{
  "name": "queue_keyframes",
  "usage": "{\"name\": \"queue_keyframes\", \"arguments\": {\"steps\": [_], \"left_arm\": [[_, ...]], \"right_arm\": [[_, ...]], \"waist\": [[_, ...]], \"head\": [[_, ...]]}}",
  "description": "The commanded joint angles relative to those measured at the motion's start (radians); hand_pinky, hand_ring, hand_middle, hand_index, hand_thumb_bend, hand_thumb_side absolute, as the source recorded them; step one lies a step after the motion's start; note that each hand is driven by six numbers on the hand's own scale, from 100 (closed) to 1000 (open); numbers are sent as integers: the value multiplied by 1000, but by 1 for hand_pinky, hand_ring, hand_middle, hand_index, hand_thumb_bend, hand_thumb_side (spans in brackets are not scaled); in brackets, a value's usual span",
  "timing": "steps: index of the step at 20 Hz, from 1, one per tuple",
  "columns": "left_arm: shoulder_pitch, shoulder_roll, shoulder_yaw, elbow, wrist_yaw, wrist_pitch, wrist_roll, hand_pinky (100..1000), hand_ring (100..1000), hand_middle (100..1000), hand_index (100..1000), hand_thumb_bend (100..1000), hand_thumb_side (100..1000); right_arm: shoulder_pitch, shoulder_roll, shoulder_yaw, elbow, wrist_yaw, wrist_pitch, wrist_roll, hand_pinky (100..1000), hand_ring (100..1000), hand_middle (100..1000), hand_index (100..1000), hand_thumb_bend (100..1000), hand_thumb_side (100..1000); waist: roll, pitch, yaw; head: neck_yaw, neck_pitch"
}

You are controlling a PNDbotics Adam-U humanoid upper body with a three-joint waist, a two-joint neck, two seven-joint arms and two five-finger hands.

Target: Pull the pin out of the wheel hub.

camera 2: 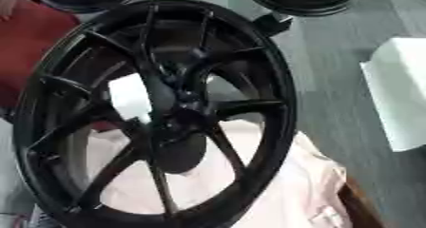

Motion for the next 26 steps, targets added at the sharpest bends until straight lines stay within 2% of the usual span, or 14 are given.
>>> {"name": "queue_keyframes", "arguments": {"steps": [1, 7, 16, 26], "left_arm": [[-11, 117, 1, -36, -60, 5, -58, 749, 744, 710, 758, 270, 721], [-41, 256, -66, -129, -167, 24, -165, 772, 759, 727, 792, 286, 696], [-114, 394, -227, -309, -321, 105, -319, 806, 779, 747, 817, 313, 721], [-227, 440, -396, -321, -486, 36, -484, 821, 789, 751, 833, 358, 733]], "right_arm": [[-3, -43, -22, -12, -1, 0, -8, 837, 728, 668, 741, 100, 481], [4, -48, -23, -12, 0, 1, -10, 837, 727, 668, 741, 100, 482], [3, -47, -19, -12, 2, 1, -6, 837, 727, 667, 741, 100, 485], [-13, -26, -5, -17, -7, 2, 6, 839, 725, 667, 740, 100, 495]], "waist": [[1, -27, 3], [7, -28, 9], [16, -28, -7], [28, -30, -24]], "head": [[-9, 5], [-19, 11], [-17, 11], [-2, 5]]}}
